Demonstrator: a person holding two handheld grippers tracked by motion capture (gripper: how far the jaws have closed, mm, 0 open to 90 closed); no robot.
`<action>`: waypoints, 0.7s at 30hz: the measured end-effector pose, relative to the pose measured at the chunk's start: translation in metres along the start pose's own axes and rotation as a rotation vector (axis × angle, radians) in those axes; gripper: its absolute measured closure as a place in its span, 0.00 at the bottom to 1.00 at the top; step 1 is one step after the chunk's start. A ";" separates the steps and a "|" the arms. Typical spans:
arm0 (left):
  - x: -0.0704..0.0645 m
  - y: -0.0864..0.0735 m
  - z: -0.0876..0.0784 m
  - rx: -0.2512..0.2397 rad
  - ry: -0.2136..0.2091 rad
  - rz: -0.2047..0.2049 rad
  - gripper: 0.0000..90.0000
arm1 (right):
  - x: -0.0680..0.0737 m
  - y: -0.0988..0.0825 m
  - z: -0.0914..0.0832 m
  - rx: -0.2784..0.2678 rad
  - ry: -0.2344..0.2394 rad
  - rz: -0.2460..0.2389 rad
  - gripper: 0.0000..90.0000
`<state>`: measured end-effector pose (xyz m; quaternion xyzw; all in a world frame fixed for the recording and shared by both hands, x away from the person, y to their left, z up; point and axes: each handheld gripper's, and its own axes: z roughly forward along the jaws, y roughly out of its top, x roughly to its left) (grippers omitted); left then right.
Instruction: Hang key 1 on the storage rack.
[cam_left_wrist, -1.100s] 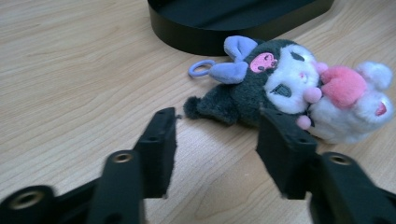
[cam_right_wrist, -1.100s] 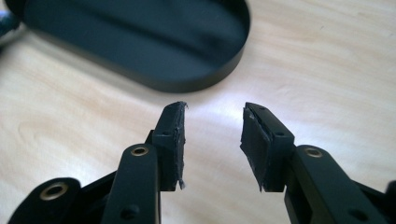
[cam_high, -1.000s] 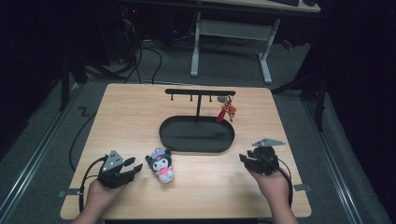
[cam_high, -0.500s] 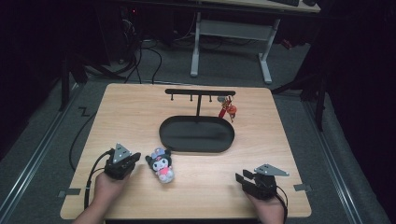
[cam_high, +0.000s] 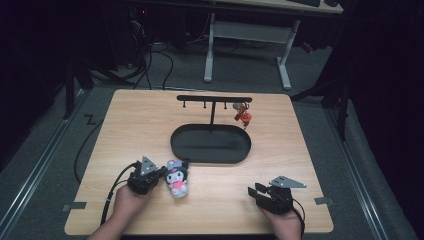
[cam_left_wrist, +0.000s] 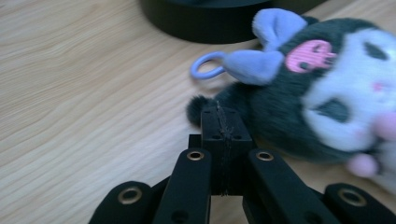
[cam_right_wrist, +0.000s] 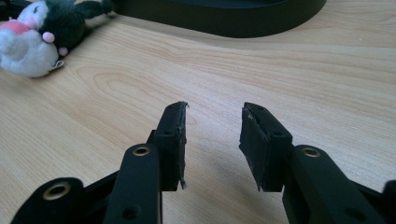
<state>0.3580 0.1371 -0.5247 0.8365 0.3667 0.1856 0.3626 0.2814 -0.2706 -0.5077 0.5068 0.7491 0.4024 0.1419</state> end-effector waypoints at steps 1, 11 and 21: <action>-0.006 0.002 0.000 0.000 -0.014 0.012 1.00 | 0.000 0.000 0.000 0.000 0.001 0.000 0.68; -0.062 0.012 0.003 -0.006 -0.112 0.102 0.97 | -0.004 -0.001 -0.002 -0.005 0.013 0.008 0.68; -0.077 0.001 -0.014 -0.007 -0.155 0.042 0.72 | -0.007 -0.002 -0.003 -0.006 0.018 0.022 0.68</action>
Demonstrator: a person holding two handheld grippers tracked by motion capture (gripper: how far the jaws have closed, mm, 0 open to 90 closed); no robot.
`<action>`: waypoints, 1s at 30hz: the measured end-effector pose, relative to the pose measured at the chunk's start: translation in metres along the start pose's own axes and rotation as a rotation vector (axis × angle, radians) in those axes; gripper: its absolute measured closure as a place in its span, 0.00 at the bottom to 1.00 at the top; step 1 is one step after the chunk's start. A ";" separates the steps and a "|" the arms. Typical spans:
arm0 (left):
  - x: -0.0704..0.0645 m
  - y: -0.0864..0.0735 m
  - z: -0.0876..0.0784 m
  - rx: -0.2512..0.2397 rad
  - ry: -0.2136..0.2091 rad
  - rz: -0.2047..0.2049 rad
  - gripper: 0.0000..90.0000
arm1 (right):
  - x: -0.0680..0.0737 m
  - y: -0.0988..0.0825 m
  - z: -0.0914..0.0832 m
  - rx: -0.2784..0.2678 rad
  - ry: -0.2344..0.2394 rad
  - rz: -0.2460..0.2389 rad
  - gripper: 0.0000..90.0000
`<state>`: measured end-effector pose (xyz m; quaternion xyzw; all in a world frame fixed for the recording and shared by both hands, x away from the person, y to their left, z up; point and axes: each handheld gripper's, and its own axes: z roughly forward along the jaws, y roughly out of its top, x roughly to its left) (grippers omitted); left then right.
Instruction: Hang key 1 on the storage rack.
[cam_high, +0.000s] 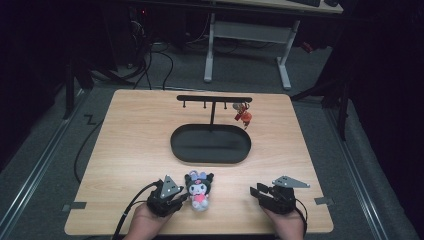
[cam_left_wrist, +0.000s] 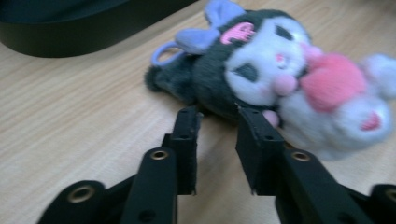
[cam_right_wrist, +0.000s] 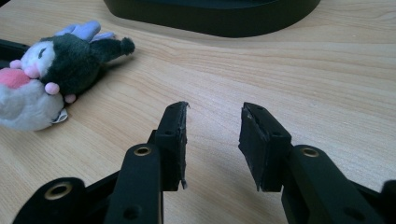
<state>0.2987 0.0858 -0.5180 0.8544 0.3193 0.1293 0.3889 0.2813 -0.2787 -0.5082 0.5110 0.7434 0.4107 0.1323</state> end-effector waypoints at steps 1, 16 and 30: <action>-0.003 0.000 0.000 0.001 -0.001 0.005 0.71 | 0.000 0.000 0.000 0.001 0.001 0.000 0.68; -0.034 0.036 0.040 0.010 -0.052 0.091 0.70 | -0.006 -0.001 -0.004 -0.009 -0.008 0.016 0.68; -0.057 0.059 0.062 -0.019 -0.043 0.138 0.62 | -0.023 -0.008 -0.011 -0.019 -0.042 0.057 0.68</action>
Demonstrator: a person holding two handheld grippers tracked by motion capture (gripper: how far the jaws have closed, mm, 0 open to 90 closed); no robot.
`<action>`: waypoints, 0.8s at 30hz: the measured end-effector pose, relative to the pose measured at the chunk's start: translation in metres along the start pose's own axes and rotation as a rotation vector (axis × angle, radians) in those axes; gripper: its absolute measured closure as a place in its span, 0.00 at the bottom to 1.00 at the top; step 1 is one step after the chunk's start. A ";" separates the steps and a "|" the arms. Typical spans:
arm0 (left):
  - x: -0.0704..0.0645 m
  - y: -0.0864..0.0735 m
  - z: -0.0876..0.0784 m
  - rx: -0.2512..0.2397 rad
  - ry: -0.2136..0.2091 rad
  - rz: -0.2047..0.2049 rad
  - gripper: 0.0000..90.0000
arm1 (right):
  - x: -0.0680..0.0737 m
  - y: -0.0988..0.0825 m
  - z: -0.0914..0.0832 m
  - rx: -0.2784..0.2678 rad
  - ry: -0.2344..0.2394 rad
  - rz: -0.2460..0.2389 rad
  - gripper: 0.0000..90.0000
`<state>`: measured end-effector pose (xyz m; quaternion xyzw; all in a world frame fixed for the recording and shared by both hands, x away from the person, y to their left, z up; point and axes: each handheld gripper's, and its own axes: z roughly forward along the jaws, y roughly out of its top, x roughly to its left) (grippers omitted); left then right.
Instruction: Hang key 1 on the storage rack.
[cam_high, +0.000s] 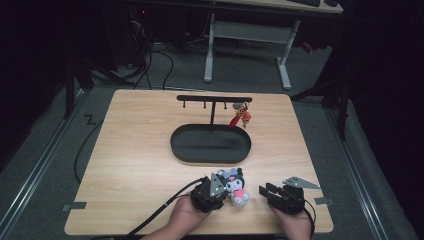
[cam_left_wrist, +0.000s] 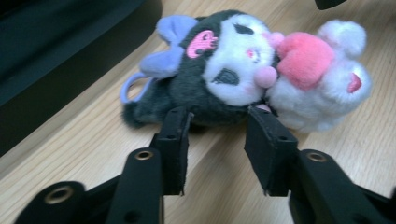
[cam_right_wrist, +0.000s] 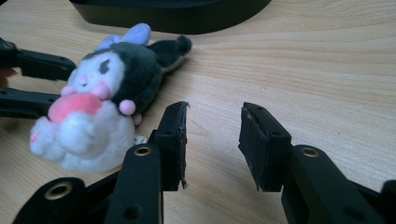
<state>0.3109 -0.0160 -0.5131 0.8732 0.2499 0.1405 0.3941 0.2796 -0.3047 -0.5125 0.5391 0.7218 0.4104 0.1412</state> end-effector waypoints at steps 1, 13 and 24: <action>0.003 -0.003 -0.005 -0.007 0.007 -0.007 0.60 | 0.000 0.000 0.000 0.003 -0.001 0.004 0.68; 0.076 -0.050 -0.074 -0.063 0.132 -0.104 0.43 | 0.003 0.001 0.004 0.011 -0.031 -0.009 0.67; 0.147 -0.100 -0.119 -0.024 0.296 -0.196 0.34 | 0.000 -0.001 0.011 0.038 -0.069 -0.017 0.67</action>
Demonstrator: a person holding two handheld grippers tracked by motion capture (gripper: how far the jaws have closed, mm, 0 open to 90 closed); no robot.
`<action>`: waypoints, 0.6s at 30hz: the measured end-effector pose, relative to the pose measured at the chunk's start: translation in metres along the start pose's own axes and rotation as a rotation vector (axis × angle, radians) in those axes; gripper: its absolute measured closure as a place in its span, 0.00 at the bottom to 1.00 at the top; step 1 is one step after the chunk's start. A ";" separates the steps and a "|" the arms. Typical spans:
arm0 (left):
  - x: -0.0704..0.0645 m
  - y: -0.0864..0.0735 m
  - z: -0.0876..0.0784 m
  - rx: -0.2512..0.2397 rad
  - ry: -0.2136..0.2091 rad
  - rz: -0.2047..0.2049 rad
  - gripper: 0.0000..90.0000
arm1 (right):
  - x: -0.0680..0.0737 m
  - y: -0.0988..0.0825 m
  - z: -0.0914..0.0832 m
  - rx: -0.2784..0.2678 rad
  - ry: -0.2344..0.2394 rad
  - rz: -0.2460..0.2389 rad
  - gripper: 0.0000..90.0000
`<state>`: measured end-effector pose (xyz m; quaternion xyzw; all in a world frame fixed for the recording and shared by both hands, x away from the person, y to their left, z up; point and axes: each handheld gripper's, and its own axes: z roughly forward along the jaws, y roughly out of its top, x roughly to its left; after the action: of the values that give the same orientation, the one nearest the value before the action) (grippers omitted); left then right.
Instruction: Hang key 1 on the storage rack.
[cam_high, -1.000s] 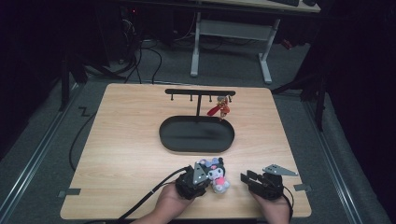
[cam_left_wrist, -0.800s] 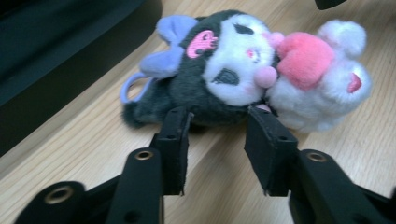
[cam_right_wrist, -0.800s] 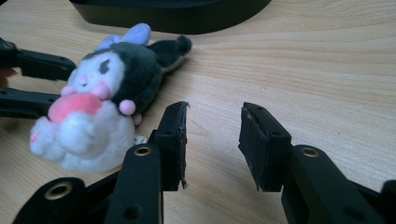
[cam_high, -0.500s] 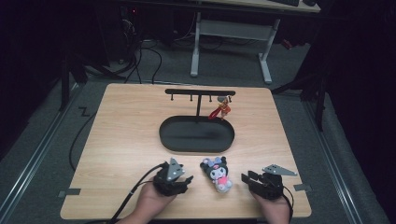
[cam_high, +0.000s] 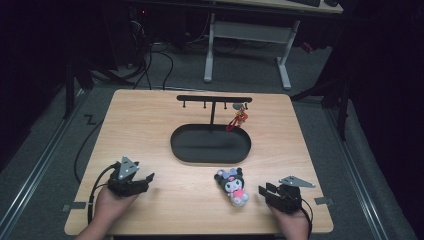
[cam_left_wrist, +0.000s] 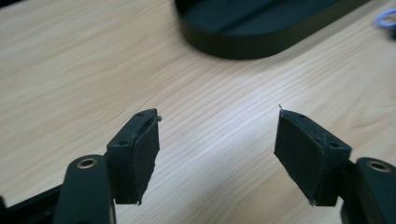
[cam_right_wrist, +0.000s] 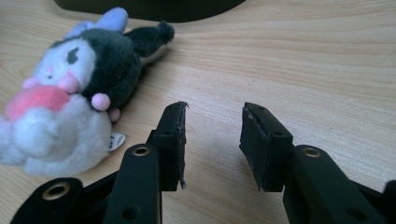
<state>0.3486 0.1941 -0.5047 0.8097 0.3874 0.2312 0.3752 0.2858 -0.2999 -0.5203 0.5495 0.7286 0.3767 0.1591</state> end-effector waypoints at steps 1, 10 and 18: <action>0.004 -0.004 0.000 -0.003 0.006 -0.016 0.34 | 0.000 0.000 0.000 0.000 0.000 0.000 0.67; 0.021 -0.022 -0.006 -0.019 -0.001 -0.060 0.30 | 0.012 0.009 0.003 0.036 -0.089 -0.069 0.65; 0.016 -0.022 -0.002 -0.030 -0.044 0.003 0.28 | 0.022 0.024 0.002 0.109 -0.130 -0.086 0.55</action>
<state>0.3473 0.2168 -0.5193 0.8094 0.3743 0.2196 0.3956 0.2961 -0.2761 -0.5008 0.5488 0.7591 0.2927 0.1921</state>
